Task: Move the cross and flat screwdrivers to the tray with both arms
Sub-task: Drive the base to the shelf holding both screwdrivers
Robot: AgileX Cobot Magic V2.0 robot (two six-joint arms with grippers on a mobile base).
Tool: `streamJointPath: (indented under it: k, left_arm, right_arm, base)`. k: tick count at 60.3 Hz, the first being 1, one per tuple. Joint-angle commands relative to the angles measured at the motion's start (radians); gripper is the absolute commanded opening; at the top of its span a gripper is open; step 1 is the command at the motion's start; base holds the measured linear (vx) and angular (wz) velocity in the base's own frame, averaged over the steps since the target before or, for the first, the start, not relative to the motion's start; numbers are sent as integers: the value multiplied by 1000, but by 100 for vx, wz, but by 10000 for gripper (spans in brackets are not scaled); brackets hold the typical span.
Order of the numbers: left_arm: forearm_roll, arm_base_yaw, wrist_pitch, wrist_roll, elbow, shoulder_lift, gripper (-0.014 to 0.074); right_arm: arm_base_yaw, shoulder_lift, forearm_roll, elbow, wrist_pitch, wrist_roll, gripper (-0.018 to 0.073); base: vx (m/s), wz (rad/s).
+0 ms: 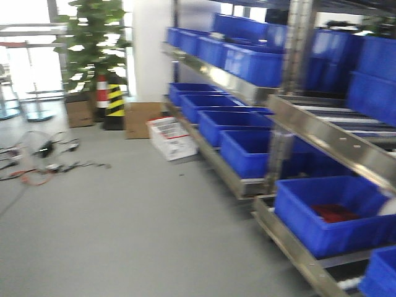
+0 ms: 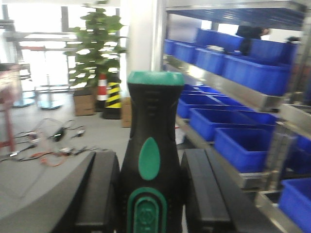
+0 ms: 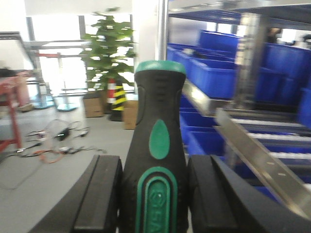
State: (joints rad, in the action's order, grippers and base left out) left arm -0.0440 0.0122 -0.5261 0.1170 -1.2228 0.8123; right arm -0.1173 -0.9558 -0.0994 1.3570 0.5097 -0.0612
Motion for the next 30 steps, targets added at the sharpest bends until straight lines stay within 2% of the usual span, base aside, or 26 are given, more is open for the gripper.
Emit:
streamJointPath:
  k: [1,30]
  left_arm:
    - [6,-4,94,10,-31,-1,0]
    - [6,-4,94,10,-31,-1,0]
  right_arm:
    - [1,12,0,28,-97,-5,-8]
    - [1,12,0,28,-97,-5,-8]
  base:
    - [41,-87]
    - [29,-90]
